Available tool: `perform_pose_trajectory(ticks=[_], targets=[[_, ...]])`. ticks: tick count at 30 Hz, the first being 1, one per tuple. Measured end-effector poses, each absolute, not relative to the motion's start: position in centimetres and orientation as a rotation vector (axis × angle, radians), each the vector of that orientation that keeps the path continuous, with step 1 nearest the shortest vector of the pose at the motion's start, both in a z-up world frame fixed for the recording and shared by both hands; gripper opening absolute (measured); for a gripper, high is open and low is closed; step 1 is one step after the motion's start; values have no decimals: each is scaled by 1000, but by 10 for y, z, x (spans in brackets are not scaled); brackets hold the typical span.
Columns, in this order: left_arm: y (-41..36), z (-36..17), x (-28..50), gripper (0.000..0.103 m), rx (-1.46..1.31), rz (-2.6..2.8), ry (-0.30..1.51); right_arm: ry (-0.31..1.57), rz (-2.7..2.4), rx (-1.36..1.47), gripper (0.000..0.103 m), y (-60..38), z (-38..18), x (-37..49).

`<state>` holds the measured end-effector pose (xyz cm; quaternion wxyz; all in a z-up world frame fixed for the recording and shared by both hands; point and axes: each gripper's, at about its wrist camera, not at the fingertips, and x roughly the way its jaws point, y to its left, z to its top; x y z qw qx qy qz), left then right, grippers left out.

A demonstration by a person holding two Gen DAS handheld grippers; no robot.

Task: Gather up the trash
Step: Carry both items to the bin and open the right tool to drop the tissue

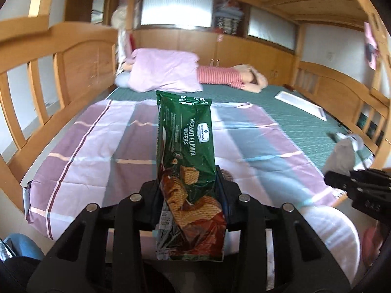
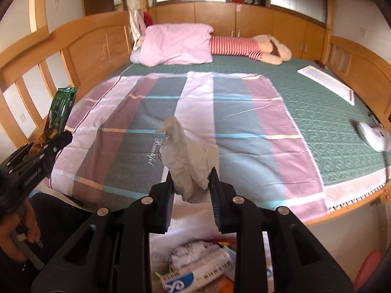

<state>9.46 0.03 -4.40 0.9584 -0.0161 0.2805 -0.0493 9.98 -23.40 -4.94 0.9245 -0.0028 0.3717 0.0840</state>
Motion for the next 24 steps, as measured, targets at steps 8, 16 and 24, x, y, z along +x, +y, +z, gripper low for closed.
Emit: perform_pose_trajectory(ticks=[8,16,24], targets=[[-64,-47,26,38,19,-228,553,703,113,32,28,-270,-34,44],[-91,-53,-5,38,90,-264,524,715,73,52,28,-296,-40,15],[-77,-54,-1,38,33,-232,529,819,86,38,28,-290,-77,16]])
